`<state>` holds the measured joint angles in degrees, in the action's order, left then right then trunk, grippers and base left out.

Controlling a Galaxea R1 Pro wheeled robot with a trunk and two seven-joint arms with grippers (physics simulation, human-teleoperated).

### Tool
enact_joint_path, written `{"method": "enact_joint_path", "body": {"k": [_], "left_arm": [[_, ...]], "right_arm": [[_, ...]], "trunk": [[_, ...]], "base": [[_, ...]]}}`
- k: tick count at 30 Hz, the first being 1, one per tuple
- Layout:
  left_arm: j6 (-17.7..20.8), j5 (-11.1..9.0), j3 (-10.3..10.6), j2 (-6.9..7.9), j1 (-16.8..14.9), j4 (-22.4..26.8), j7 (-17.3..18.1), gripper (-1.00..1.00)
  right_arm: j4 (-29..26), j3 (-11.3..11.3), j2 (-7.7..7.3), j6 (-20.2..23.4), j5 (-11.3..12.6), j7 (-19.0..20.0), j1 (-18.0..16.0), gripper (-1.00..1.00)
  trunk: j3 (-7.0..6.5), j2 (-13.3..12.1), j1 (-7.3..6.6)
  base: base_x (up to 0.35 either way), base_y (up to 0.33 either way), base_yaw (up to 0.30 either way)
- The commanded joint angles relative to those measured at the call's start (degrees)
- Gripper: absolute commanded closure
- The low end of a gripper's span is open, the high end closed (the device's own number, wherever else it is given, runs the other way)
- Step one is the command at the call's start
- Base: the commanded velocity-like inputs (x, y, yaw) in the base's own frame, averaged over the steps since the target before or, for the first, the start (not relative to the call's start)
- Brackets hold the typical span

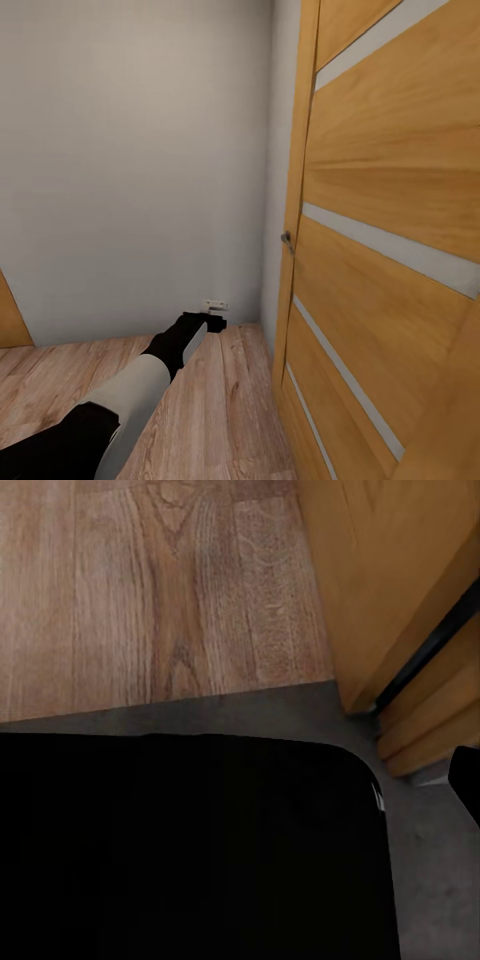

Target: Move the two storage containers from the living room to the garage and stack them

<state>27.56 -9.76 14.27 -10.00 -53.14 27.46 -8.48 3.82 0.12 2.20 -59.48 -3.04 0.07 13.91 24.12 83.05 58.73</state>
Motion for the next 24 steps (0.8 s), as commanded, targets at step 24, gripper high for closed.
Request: {"method": "enact_joint_path", "body": {"k": [24], "left_arm": [[0.21, -0.61, 0.17, 0.0, -0.04, 0.05, -0.48, -1.0]], "right_arm": [[0.05, -0.21, 0.0, -0.19, -0.08, 0.02, -0.02, -1.0]], "trunk": [[0.05, 0.03, 0.0]], "base": [[0.0, 0.0, 0.256]]}}
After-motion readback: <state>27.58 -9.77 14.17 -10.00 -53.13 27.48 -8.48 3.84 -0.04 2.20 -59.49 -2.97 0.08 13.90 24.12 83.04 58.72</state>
